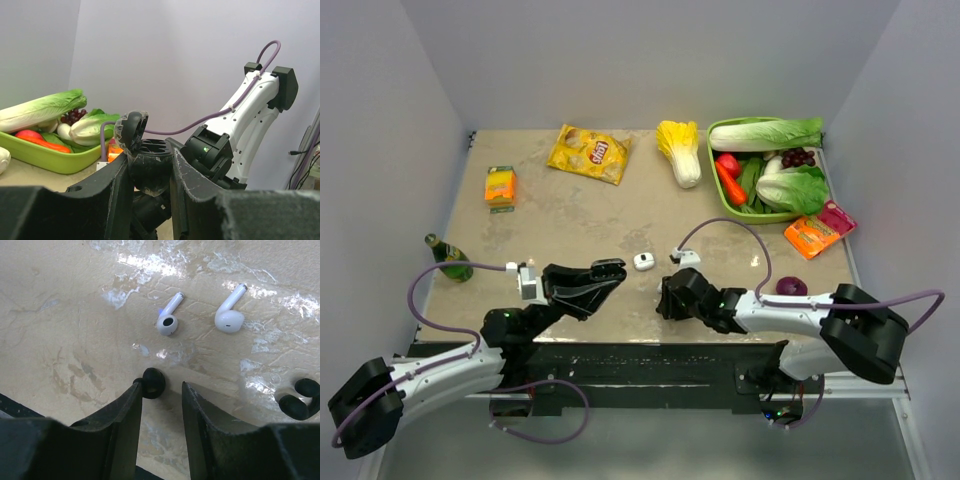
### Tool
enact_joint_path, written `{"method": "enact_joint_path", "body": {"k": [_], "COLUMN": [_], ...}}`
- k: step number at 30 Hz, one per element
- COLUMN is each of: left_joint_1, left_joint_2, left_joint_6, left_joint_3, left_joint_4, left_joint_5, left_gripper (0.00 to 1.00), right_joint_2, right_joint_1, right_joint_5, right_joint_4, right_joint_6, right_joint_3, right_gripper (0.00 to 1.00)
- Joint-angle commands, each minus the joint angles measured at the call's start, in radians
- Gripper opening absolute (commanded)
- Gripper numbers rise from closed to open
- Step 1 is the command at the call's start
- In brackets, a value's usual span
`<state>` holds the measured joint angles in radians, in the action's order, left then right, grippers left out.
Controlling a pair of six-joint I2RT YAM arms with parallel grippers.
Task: Insert the wireless bluetooth earbuds into the charging case
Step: Pick up the earbud from the center of the board.
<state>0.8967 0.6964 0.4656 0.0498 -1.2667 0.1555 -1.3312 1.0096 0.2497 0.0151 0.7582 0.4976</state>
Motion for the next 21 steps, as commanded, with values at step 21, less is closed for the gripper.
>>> {"method": "enact_joint_path", "body": {"k": [21], "left_joint_1": [-0.007], "left_joint_2": [0.023], "left_joint_6": [0.008], "left_joint_3": [-0.301], "left_joint_4": [-0.059], "left_joint_5": [-0.007], "left_gripper": [0.0], "right_joint_2": [-0.062], "right_joint_1": [0.007], "right_joint_5": [0.074], "right_joint_4": [-0.02], "right_joint_6": [-0.134], "right_joint_3": [0.078], "right_gripper": [0.31]}}
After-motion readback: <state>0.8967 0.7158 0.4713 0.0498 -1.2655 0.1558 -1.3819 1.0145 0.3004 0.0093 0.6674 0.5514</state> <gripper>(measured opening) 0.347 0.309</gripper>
